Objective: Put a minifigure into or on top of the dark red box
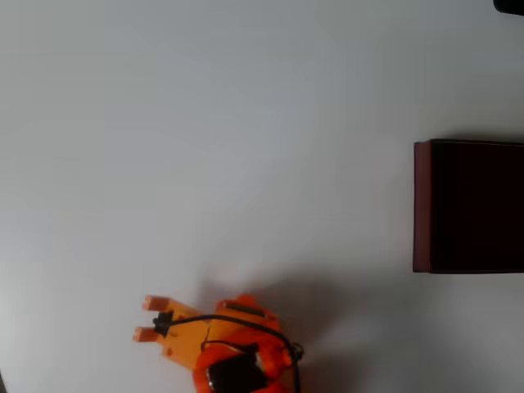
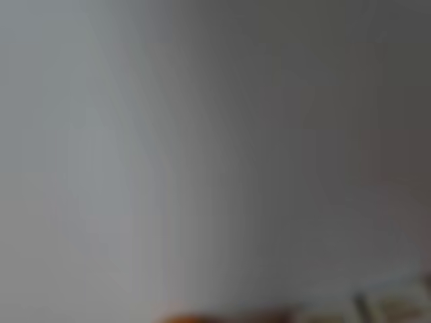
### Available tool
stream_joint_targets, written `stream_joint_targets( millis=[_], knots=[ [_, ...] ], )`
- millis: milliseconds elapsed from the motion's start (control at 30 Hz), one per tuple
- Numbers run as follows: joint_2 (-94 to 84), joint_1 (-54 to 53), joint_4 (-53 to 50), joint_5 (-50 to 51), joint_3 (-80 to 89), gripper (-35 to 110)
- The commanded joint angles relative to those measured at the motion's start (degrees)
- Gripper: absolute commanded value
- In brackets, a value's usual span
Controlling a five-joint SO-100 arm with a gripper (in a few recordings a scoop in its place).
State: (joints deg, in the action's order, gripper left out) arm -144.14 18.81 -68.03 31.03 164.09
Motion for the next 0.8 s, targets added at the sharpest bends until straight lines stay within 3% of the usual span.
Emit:
stream_joint_targets(
  millis=[0, 767],
  knots=[
    [-3.60, -0.44, -1.32, 0.53, 0.97, 16],
    [-5.01, 0.44, -1.41, 1.41, 0.79, 3]
  ],
)
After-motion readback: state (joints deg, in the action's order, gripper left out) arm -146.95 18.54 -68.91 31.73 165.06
